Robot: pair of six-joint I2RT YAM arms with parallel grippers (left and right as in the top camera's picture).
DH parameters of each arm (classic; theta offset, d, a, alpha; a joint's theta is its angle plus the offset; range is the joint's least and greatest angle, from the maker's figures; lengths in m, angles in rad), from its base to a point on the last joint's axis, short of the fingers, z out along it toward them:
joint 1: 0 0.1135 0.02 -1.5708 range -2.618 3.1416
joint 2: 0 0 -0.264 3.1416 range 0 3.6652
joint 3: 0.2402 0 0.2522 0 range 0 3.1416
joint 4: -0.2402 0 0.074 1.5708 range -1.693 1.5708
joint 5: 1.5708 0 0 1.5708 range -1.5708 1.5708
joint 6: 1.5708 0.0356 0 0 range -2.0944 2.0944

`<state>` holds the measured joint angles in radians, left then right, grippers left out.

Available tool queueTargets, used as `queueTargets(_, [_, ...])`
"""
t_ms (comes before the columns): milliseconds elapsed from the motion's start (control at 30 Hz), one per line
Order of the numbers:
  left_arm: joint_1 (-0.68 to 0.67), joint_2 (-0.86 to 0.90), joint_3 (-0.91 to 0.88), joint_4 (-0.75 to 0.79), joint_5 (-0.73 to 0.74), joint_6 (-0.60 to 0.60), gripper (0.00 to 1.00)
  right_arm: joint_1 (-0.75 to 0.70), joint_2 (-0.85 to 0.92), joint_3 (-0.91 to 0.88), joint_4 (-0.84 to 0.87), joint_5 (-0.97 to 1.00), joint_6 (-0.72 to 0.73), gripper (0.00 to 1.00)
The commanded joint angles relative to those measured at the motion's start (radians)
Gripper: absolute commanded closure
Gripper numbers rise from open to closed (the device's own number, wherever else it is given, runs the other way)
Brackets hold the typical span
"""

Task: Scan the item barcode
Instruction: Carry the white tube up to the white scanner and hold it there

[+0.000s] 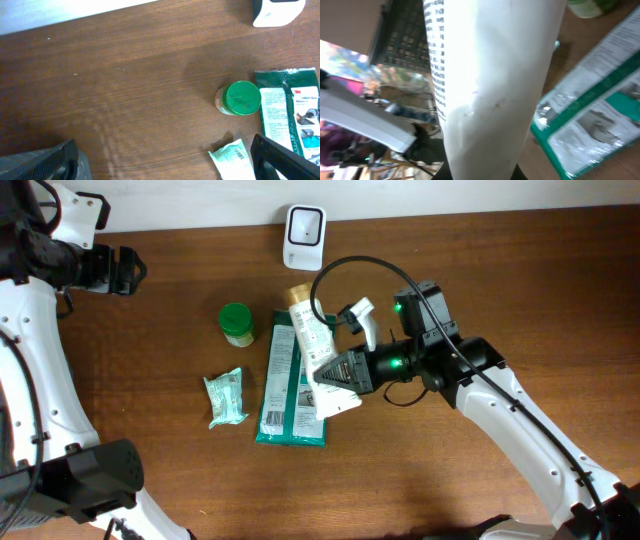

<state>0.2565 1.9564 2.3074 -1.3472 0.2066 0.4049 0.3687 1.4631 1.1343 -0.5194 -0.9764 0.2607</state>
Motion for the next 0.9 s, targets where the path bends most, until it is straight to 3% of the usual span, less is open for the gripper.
queueTargets(0, [0.002,0.010,-0.004,-0.001,0.014,0.019,0.01,0.003,-0.026,0.030,0.031,-0.116,0.037,0.96])
queueTargets(67, [0.002,0.010,-0.004,-0.001,0.014,0.019,0.01,0.002,-0.026,0.030,0.041,-0.150,0.038,0.96])
queueTargets(267, [0.002,0.010,-0.004,-0.001,0.014,0.019,0.01,0.002,-0.026,0.030,0.261,-0.296,0.253,0.96])
queueTargets(567, [0.002,0.010,-0.004,-0.001,0.014,0.019,0.01,0.003,0.029,0.034,0.204,-0.153,0.284,0.96])
queueTargets(667, [0.002,0.010,-0.004,-0.001,0.014,0.019,0.01,0.005,0.069,0.128,0.030,-0.007,0.200,0.96])
queueTargets(733, [0.002,0.010,-0.004,-0.001,0.014,0.019,0.01,0.025,0.145,0.364,-0.316,0.251,0.014,0.96])
queueTargets(867, [0.002,0.010,-0.004,-0.001,0.015,0.019,0.01,0.079,0.348,0.840,-0.650,0.647,-0.161,0.96])
